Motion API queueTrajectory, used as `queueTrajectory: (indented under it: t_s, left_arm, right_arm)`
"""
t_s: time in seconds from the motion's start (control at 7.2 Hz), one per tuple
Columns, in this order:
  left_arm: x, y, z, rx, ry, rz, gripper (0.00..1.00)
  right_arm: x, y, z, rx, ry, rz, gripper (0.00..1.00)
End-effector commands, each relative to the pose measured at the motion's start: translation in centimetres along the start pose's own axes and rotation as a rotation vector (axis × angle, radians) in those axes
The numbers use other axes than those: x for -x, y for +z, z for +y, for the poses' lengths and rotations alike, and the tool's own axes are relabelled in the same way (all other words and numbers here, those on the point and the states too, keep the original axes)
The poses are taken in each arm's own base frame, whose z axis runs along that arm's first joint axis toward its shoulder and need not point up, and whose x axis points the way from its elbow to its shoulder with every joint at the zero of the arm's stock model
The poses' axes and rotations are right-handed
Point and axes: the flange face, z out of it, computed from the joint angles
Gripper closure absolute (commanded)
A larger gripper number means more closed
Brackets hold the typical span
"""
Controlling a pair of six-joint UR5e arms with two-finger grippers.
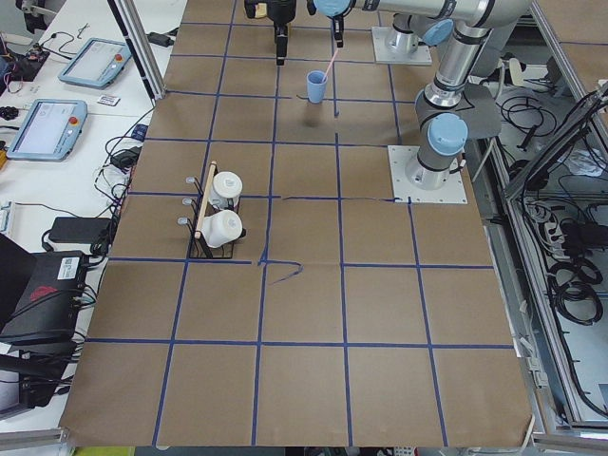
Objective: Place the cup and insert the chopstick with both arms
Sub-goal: 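Move the chopstick over the blue cup and lower it inside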
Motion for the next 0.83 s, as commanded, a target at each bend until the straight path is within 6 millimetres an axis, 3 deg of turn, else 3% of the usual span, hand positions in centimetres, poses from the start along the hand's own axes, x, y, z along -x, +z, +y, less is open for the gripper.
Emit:
queueTrajectory:
  t_s: [0.0,0.14,0.42,0.56,0.69]
  left_arm:
    - [-0.1,0.0,0.0,0.000,0.001,0.000,0.00]
    - [-0.1,0.0,0.0,0.000,0.001,0.000,0.00]
    - [0.0,0.0,0.0,0.000,-0.001,0.000,0.00]
    - [0.0,0.0,0.0,0.000,-0.001,0.000,0.00]
    - [0.0,0.0,0.0,0.000,-0.001,0.000,0.00]
  right_arm:
    - [0.3,0.2,-0.5,-0.025,0.004,-0.017,0.70]
    - [0.3,0.2,-0.5,-0.026,0.003,-0.016,0.59]
    - [0.5,0.0,-0.7,-0.041,-0.004,-0.026,0.53]
    - [0.2,-1.2,-1.6,-0.092,-0.002,-0.036,0.45]
    - [-0.5,-2.4,-2.4,-0.196,-0.061,0.008,0.28]
